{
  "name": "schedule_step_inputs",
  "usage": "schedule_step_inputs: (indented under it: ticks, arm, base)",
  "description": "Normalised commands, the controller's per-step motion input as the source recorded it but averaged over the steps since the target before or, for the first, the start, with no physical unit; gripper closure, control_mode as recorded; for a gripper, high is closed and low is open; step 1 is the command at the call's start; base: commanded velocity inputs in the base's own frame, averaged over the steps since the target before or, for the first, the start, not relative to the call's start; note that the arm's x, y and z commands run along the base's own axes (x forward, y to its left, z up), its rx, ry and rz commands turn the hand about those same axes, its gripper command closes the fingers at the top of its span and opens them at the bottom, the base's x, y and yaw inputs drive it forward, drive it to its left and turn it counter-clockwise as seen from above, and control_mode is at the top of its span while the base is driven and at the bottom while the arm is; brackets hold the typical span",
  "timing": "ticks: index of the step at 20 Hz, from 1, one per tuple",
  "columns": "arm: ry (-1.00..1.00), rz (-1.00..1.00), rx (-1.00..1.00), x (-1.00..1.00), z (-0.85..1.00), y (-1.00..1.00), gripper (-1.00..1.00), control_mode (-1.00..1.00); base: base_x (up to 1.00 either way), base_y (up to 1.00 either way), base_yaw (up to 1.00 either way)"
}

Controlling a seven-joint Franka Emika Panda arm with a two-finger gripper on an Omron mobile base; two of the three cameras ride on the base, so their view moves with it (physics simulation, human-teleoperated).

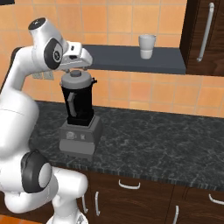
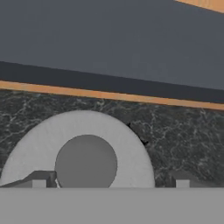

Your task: Close the lid blender by securely placing the lid on top.

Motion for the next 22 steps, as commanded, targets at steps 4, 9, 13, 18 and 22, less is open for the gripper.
schedule_step_inputs:
  ticks: [4,9,13,18,22]
  arm:
    - [-0.05,0.02,-0.07,-0.74,0.0,0.0,-1.0,-1.0]
    - [-0.24,0.0,-0.02,-1.0,0.0,-0.05,-1.0,-1.0]
    - [-0.4,0.04,0.06,-0.88,0.0,-0.1,-1.0,-1.0]
    - [-0.13,0.04,0.29,-0.24,0.0,-0.53,-1.0,-1.0]
    - [-0.11,0.02,0.3,-0.2,0.0,-0.55,-1.0,-1.0]
  base:
    - [0.0,0.0,0.0]
    - [0.0,0.0,0.0]
    - [0.0,0.0,0.0]
    - [0.0,0.0,0.0]
    - [0.0,0.0,0.0]
